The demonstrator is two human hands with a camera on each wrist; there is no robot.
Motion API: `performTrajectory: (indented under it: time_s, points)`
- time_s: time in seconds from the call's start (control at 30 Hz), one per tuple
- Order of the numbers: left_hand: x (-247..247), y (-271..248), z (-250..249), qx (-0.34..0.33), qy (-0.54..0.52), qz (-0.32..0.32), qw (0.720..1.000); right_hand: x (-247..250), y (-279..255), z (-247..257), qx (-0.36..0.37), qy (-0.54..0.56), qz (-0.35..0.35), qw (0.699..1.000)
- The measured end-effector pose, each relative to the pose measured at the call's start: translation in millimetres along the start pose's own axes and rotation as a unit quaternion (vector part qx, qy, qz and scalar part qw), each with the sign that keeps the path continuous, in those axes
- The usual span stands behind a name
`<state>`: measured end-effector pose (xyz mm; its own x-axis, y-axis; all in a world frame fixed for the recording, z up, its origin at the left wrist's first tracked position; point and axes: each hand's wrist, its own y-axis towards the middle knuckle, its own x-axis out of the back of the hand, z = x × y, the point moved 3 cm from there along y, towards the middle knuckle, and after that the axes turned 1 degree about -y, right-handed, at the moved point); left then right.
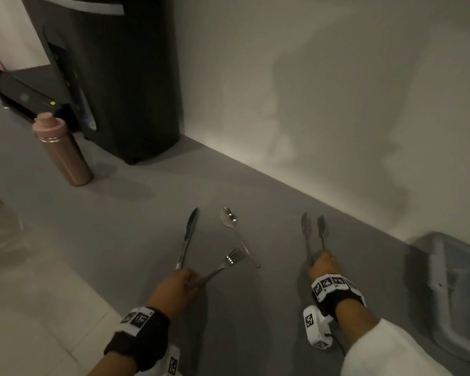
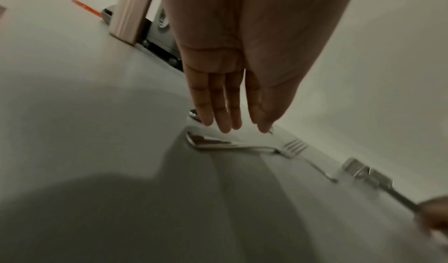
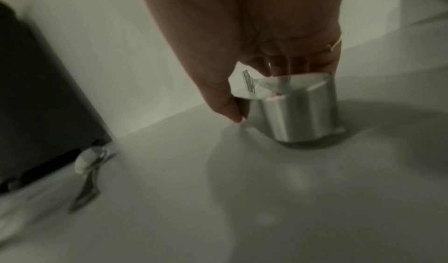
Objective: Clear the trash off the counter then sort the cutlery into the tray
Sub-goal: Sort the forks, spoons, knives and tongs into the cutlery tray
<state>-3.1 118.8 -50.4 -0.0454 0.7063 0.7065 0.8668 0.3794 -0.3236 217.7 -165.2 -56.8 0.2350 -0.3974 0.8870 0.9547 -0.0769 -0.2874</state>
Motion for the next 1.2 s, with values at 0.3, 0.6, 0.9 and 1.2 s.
performTrajectory:
  time_s: [0.3,0.6,0.9,1.2]
  points:
    - [-19,32,-12,0.002,0.116,0.015,0.993,19,-71,-13,0.044,0.182,-0.049,0.981]
    - [-53,11,-39,-0.048,0.067,-0.009,0.997,65,-135,-100,0.06,0.206,-0.144,0.966]
    - [-95,7,-76,-0.035,0.088,0.01,0.995,100,-147,-202,0.014,0.226,-0.192,0.955]
    - [-112,-39,-197,-0.135,-0.022,-0.056,0.989,132,-115,-261,0.075,0.223,-0.18,0.955]
